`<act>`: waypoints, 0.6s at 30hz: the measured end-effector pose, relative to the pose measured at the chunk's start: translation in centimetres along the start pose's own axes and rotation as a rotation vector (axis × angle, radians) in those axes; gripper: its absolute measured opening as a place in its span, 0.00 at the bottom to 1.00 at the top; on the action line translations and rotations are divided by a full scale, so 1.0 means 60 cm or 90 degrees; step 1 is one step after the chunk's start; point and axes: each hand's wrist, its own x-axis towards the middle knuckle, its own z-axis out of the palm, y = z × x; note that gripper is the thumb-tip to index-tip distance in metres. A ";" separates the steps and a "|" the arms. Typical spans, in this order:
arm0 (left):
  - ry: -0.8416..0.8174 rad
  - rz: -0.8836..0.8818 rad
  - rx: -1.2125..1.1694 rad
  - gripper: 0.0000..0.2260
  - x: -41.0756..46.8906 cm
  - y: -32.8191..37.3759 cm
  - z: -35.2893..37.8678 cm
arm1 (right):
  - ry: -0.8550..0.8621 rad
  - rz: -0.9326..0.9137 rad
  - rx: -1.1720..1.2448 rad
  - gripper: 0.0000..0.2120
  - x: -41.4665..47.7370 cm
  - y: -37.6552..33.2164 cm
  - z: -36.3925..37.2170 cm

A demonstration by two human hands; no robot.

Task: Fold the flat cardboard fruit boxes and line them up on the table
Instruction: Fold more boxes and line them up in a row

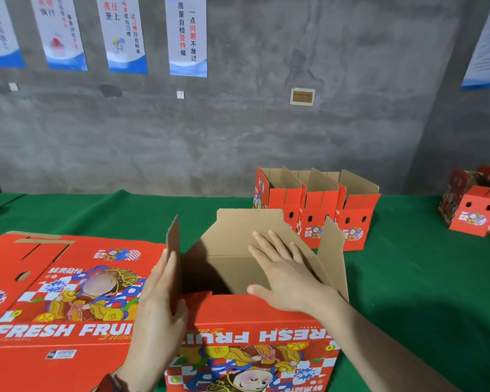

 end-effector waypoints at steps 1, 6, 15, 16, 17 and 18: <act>-0.019 0.023 -0.022 0.43 0.002 0.001 -0.004 | -0.016 0.009 0.003 0.38 0.008 0.007 0.010; -0.187 -0.063 -0.170 0.24 0.011 -0.003 -0.017 | -0.046 0.011 0.020 0.40 0.021 0.027 0.026; -0.399 -0.098 0.047 0.27 0.123 -0.031 -0.007 | -0.014 -0.009 0.069 0.36 0.008 0.024 0.012; -0.423 -0.104 0.008 0.27 0.126 -0.033 -0.004 | 0.000 -0.011 0.080 0.35 0.000 0.021 0.007; -0.429 -0.105 -0.020 0.26 0.128 -0.037 -0.001 | 0.022 -0.010 0.099 0.33 -0.009 0.017 0.005; -0.425 -0.104 -0.031 0.26 0.129 -0.039 0.001 | 0.059 -0.005 0.131 0.30 -0.021 0.011 0.004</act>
